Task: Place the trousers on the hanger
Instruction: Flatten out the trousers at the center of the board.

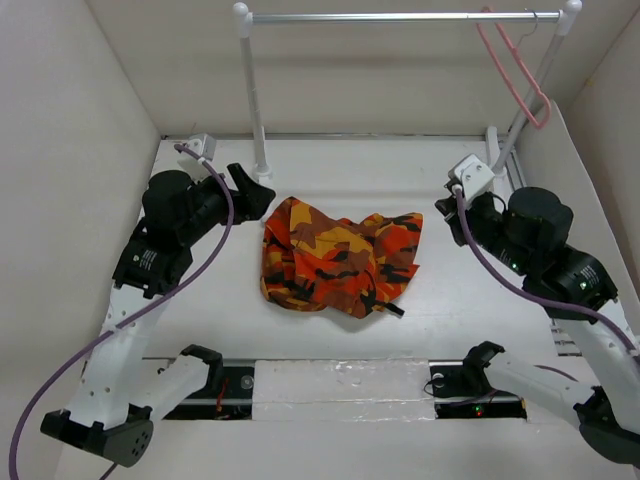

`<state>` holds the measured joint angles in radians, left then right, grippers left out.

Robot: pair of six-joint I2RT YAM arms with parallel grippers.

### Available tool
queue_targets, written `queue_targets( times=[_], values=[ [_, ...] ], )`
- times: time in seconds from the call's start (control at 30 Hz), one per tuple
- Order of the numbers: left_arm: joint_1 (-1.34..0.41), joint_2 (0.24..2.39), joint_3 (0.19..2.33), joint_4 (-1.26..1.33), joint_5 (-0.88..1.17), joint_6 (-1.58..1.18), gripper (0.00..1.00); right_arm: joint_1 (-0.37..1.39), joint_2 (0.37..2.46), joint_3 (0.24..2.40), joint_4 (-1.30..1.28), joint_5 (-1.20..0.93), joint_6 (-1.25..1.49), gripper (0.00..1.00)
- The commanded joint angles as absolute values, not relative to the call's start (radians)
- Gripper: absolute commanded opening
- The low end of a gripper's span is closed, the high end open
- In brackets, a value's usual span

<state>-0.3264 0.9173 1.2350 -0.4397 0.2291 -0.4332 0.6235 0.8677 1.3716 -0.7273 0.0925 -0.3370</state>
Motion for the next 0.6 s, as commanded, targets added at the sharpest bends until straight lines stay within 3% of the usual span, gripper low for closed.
queue_targets(
  times=[0.0,0.07,0.27,0.37,0.47,0.5,0.57],
  values=[
    [-0.330,0.927,1.281,-0.434,0.204,-0.448,0.68,0.629,0.847,1.382,-0.650,0.013,-0.350,0.01],
    [-0.330,0.925,1.295,-0.442,0.183,-0.453,0.69,0.629,0.857,1.413,-0.657,-0.024,-0.373,0.02],
    [-0.296,0.925,1.279,-0.520,-0.047,-0.518,0.58,0.638,0.952,1.442,-0.719,-0.115,-0.382,0.03],
    [-0.174,0.946,1.215,-0.572,-0.095,-0.552,0.40,0.670,1.011,1.382,-0.719,-0.159,-0.409,0.00],
    [-0.048,0.982,1.100,-0.543,0.084,-0.552,0.13,0.779,1.080,1.318,-0.693,-0.137,-0.425,0.00],
    [0.048,0.983,1.060,-0.519,0.163,-0.557,0.08,0.820,1.098,1.304,-0.663,-0.089,-0.422,0.00],
    [0.132,0.970,0.948,-0.447,0.225,-0.568,0.06,0.957,1.153,1.276,-0.635,-0.034,-0.399,0.00]
  ],
)
